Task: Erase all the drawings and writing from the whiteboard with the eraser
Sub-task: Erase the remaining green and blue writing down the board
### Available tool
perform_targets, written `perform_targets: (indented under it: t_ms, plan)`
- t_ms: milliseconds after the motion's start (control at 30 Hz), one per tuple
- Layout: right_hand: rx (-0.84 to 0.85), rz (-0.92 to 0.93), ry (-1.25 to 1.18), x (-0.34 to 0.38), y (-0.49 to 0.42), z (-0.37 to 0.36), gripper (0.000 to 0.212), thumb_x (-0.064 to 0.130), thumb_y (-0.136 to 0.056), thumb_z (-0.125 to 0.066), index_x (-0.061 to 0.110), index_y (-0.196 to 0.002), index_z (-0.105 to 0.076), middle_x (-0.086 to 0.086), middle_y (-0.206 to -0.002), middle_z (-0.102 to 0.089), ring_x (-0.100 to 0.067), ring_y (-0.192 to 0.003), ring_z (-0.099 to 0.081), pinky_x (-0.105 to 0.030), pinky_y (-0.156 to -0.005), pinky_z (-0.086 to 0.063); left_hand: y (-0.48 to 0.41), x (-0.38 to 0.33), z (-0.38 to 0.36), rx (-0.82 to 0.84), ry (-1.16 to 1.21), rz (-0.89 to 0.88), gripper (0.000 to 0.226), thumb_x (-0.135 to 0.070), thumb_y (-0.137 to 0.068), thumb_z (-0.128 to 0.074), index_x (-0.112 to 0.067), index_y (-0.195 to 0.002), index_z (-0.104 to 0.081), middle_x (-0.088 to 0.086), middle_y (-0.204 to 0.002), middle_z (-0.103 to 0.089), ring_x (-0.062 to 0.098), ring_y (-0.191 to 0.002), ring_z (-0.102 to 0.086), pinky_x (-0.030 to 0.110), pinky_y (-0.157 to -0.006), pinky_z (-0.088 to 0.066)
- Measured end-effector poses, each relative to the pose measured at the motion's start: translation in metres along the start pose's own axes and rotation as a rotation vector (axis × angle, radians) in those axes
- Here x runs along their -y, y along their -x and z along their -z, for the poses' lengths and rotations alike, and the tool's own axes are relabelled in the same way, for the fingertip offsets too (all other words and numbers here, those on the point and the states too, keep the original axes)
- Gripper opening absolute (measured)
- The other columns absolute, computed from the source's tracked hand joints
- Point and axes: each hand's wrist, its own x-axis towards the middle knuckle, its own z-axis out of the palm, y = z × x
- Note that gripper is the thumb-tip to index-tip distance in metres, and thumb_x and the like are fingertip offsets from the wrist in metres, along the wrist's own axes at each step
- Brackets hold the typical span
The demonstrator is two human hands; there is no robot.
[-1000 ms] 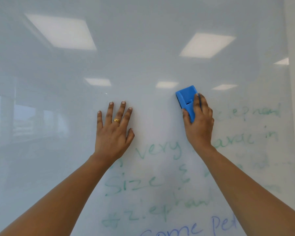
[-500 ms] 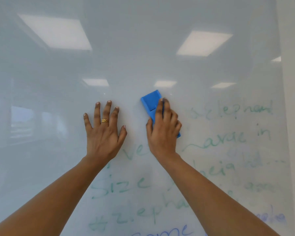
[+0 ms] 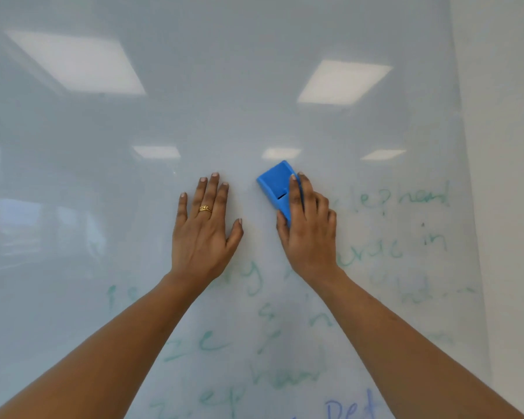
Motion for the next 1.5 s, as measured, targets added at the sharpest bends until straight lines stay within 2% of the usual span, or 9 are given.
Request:
perform_targets:
  t_ms: [133,267,433,500,633,800,1000,1200,1500]
  plan:
    - [-0.029,-0.147,0.064,-0.046,-0.012,0.001,0.055,0.033,-0.089,-0.038,0.005,-0.136,-0.042,-0.011,-0.135,-0.05,-0.03,-0.092,-0.058,-0.033,-0.064,-0.047,0.002,-0.001,-0.005,-0.004,-0.011,0.009,0.065,-0.042,-0.09,-0.026,-0.006,-0.145,-0.03,0.01,-0.153,-0.025,0.02,-0.141,-0.019,0.036,-0.113,-0.001]
    - [-0.023,-0.303,0.023,-0.082,-0.018,0.001,0.054,0.033,-0.092,-0.035,0.003,-0.136,-0.041,-0.016,-0.136,-0.048,-0.036,-0.097,-0.055,-0.04,-0.066,-0.048,0.002,-0.001,-0.003,-0.005,-0.016,0.014,0.065,-0.043,-0.091,-0.025,-0.006,-0.145,-0.03,0.009,-0.153,-0.024,0.02,-0.142,-0.018,0.037,-0.114,-0.002]
    - [0.013,-0.467,-0.055,-0.077,-0.024,0.005,0.054,0.031,-0.096,-0.036,0.007,-0.143,-0.029,-0.013,-0.146,-0.034,-0.035,-0.111,-0.045,-0.046,-0.076,-0.042,0.003,-0.008,-0.003,0.0,-0.02,0.056,0.069,-0.046,-0.089,-0.022,-0.006,-0.145,-0.029,0.009,-0.154,-0.022,0.021,-0.143,-0.015,0.043,-0.115,-0.008]
    - [-0.001,-0.506,-0.064,-0.064,-0.025,0.003,0.056,0.034,-0.093,-0.031,0.006,-0.141,-0.034,-0.013,-0.144,-0.038,-0.035,-0.106,-0.048,-0.044,-0.073,-0.043,0.003,-0.012,-0.003,0.008,-0.026,0.081,0.072,-0.049,-0.089,-0.019,-0.006,-0.146,-0.027,0.008,-0.155,-0.018,0.02,-0.144,-0.012,0.043,-0.115,-0.007]
    - [-0.021,-0.385,-0.02,-0.034,-0.02,0.0,0.056,0.033,-0.085,-0.037,0.004,-0.131,-0.05,-0.012,-0.129,-0.055,-0.031,-0.088,-0.058,-0.035,-0.061,-0.046,0.001,-0.022,0.0,0.016,-0.023,0.139,0.079,-0.054,-0.085,-0.013,-0.008,-0.147,-0.022,0.006,-0.157,-0.013,0.019,-0.145,-0.007,0.041,-0.115,-0.003]
    - [0.018,-0.1,-0.016,-0.004,-0.005,-0.001,0.055,0.034,-0.087,-0.037,0.008,-0.135,-0.045,-0.009,-0.135,-0.051,-0.024,-0.091,-0.052,-0.033,-0.063,-0.042,-0.001,-0.036,-0.003,-0.016,0.01,0.213,0.08,-0.055,-0.084,-0.012,-0.009,-0.147,-0.023,0.006,-0.157,-0.014,0.019,-0.145,-0.008,0.041,-0.115,-0.003]
    - [0.002,0.148,0.004,-0.034,-0.001,-0.003,0.054,0.036,-0.09,-0.038,0.009,-0.136,-0.043,-0.008,-0.138,-0.048,-0.024,-0.092,-0.056,-0.033,-0.065,-0.044,-0.007,-0.064,-0.018,-0.014,-0.025,0.09,0.069,-0.048,-0.089,-0.022,-0.005,-0.143,-0.035,0.009,-0.152,-0.027,0.022,-0.142,-0.022,0.047,-0.113,-0.013]
    - [-0.018,0.131,0.0,-0.073,-0.004,-0.001,0.054,0.035,-0.088,-0.039,0.009,-0.136,-0.041,-0.008,-0.138,-0.048,-0.025,-0.092,-0.055,-0.033,-0.064,-0.045,-0.014,-0.092,-0.03,-0.027,-0.014,0.042,0.066,-0.045,-0.09,-0.025,-0.007,-0.142,-0.037,0.008,-0.152,-0.029,0.022,-0.141,-0.024,0.045,-0.113,-0.014]
    - [-0.066,-0.11,0.055,-0.154,-0.022,0.002,0.054,0.033,-0.089,-0.037,0.006,-0.135,-0.044,-0.012,-0.134,-0.051,-0.031,-0.088,-0.058,-0.035,-0.06,-0.048,-0.023,-0.134,-0.045,-0.001,-0.058,-0.181,0.059,-0.043,-0.09,-0.031,-0.009,-0.137,-0.046,0.008,-0.148,-0.037,0.024,-0.137,-0.033,0.041,-0.11,-0.015]
